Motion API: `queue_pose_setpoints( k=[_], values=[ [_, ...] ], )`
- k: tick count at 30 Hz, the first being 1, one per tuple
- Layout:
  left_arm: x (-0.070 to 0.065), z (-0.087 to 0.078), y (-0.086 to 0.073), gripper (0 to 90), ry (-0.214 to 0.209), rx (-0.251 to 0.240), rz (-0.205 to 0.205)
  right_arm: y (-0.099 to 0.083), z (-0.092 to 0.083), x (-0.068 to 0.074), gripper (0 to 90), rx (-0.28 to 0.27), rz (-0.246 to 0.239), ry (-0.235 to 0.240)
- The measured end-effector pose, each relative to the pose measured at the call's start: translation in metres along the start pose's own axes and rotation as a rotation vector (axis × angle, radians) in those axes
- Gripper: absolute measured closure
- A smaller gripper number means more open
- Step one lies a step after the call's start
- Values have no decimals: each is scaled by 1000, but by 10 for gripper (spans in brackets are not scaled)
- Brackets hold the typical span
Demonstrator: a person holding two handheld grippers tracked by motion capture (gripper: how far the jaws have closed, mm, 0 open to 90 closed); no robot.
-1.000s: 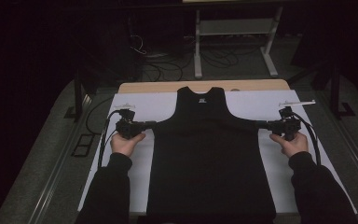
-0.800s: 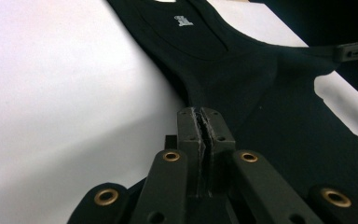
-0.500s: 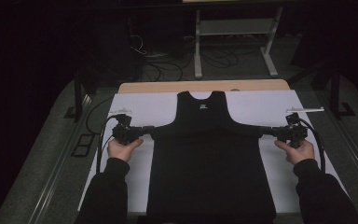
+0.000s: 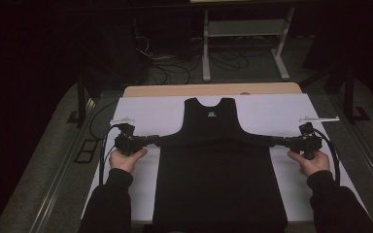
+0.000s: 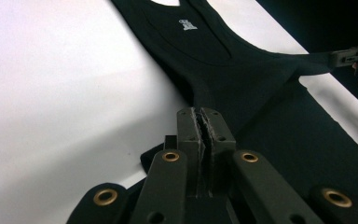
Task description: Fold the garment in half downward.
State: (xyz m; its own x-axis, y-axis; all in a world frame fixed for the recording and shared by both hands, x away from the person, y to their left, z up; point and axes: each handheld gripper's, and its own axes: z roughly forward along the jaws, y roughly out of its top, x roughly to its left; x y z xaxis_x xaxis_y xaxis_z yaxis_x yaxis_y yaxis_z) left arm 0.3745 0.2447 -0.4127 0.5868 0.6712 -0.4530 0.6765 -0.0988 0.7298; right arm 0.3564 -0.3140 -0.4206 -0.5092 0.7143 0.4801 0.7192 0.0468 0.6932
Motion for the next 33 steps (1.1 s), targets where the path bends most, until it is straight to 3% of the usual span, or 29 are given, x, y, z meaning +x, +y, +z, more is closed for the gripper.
queue_pose_setpoints(
  k=[15,33],
  values=[
    [-5,-6,-7,857,-12,11,2,-11,-5,5,843,20,11,17],
    [-21,-14,-24,856,-39,62,17,-23,-13,10,841,50,32,35]
  ],
)
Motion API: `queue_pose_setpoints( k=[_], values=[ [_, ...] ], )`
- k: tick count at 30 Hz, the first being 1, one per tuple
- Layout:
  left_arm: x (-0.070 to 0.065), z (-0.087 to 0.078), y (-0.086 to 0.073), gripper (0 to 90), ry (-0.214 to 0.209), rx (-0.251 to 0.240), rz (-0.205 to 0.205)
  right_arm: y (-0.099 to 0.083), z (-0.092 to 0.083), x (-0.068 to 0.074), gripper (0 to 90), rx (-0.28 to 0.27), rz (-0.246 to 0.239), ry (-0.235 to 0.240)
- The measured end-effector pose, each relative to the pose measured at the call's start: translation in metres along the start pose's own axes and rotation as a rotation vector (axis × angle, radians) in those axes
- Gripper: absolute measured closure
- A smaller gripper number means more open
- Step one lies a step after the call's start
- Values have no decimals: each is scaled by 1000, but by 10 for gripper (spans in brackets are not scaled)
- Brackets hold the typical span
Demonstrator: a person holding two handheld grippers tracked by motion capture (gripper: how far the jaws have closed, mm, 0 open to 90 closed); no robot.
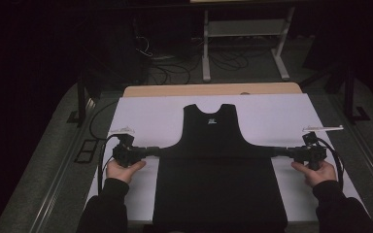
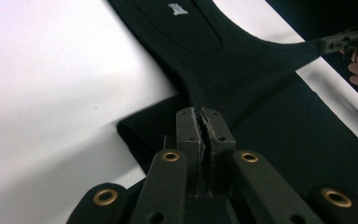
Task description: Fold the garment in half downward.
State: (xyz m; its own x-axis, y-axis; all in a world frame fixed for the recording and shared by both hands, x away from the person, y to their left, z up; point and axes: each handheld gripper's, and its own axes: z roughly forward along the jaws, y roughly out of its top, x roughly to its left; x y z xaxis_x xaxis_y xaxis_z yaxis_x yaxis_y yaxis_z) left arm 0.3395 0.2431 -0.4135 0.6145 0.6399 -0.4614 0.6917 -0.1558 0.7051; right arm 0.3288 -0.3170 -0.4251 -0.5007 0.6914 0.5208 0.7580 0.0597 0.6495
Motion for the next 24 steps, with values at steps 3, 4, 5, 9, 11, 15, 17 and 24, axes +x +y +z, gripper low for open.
queue_pose_setpoints(
  k=[3,4,5,9,11,15,17,24],
  values=[
    [-4,-1,-4,857,-6,16,-1,-2,-1,1,841,7,2,-1],
    [-5,-1,-5,856,-11,19,-5,-4,-1,2,840,14,7,-3],
    [-5,-1,-6,856,-12,27,-3,-4,-1,2,840,14,7,-3],
    [-7,-1,-10,856,-14,58,0,-8,0,5,839,25,-11,-1],
    [-8,0,-12,856,-19,71,-3,-10,1,5,839,38,-8,-4],
    [-11,-1,-13,855,-16,85,3,-13,2,6,838,55,11,-14],
    [-11,-1,-14,855,-13,92,-3,-14,2,7,838,62,4,-12],
    [-10,0,-19,855,5,134,1,-18,1,10,838,87,26,-13]
  ],
)
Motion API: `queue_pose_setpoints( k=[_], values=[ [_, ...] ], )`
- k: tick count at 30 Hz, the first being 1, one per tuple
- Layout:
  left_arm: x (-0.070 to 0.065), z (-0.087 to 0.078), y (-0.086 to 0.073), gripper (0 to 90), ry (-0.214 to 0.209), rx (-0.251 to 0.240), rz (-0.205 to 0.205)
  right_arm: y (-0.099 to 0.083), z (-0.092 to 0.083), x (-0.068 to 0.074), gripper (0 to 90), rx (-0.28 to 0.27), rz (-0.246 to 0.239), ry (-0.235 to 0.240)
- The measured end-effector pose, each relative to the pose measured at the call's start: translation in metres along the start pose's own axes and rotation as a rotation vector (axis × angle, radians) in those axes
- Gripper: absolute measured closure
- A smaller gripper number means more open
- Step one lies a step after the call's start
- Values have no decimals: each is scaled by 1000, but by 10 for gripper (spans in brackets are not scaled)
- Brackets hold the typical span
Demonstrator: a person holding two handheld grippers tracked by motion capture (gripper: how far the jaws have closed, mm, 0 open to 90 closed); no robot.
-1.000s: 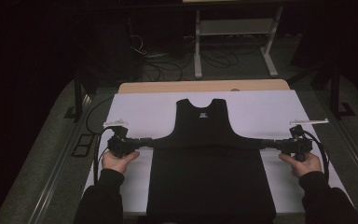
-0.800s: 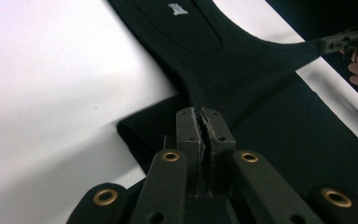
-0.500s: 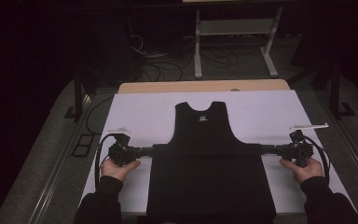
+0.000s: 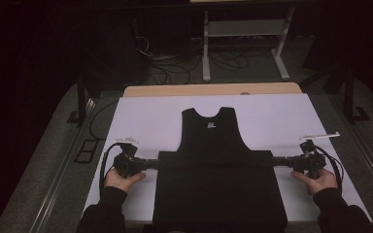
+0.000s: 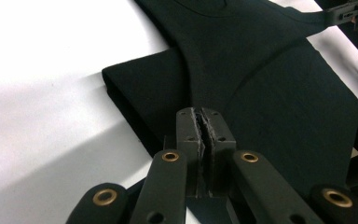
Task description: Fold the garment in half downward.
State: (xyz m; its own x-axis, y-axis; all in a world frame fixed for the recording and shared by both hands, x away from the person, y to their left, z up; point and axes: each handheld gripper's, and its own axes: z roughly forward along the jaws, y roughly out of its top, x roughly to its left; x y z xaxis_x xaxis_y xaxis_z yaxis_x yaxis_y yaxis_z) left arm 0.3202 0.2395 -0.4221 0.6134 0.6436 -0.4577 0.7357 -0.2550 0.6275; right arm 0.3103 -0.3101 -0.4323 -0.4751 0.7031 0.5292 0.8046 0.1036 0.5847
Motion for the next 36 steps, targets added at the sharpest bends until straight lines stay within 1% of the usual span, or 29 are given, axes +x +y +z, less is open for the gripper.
queue_pose_setpoints(
  k=[4,7,14,18,26,36],
  values=[
    [0,-1,-1,855,-3,4,1,-3,-2,0,838,-5,11,1],
    [-1,-1,-3,855,-4,7,-3,-6,-3,1,838,5,24,4],
    [-3,0,-6,854,-5,25,-8,-10,-5,3,838,18,29,11],
    [-2,-1,-8,854,-1,34,-23,-12,-6,4,838,23,28,13],
    [-1,-1,-11,854,-1,46,-44,-15,-7,5,838,39,43,9],
    [0,-2,-13,852,0,56,-52,-19,-7,6,837,55,52,8]
  ],
)
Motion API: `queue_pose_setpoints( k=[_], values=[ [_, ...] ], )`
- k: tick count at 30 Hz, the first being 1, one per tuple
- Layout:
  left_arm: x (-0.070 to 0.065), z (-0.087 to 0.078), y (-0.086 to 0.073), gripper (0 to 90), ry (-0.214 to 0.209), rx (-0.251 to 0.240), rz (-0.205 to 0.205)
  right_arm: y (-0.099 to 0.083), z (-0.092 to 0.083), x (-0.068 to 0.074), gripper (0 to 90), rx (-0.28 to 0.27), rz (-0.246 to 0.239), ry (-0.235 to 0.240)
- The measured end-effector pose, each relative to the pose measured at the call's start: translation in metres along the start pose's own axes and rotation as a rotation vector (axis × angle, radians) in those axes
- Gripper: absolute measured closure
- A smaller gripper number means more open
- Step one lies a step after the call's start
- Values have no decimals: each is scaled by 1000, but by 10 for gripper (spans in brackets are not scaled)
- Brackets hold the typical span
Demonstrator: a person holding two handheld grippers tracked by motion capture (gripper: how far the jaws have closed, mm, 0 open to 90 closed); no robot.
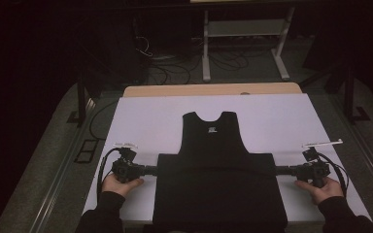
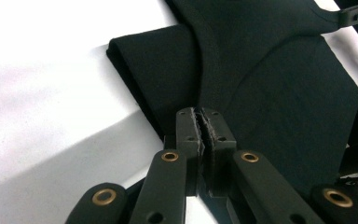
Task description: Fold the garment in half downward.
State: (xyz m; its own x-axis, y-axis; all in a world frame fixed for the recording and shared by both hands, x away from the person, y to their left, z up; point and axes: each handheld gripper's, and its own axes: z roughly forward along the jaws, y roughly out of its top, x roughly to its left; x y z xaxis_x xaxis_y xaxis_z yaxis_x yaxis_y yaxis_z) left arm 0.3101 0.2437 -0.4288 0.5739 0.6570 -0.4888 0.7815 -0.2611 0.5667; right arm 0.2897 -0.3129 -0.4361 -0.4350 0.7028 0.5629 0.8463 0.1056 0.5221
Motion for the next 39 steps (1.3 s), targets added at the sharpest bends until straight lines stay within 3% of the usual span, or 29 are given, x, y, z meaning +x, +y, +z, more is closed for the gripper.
queue_pose_setpoints(
  k=[10,15,21,27,29,33,39],
  values=[
    [0,2,0,844,8,12,11,-3,4,2,825,22,8,-16],
    [2,4,0,781,35,15,23,-3,4,4,779,10,-12,-41],
    [3,4,1,664,56,1,37,-3,4,6,675,7,-30,-76],
    [3,-1,3,522,54,-43,53,-1,4,12,572,-18,-87,-84],
    [2,-2,4,451,62,-62,64,-1,4,13,506,-26,-93,-94],
    [3,-4,4,396,58,-77,65,1,2,17,378,-51,-129,-120],
    [0,-7,7,316,37,-121,110,4,2,17,219,-66,-139,-133]
  ],
)
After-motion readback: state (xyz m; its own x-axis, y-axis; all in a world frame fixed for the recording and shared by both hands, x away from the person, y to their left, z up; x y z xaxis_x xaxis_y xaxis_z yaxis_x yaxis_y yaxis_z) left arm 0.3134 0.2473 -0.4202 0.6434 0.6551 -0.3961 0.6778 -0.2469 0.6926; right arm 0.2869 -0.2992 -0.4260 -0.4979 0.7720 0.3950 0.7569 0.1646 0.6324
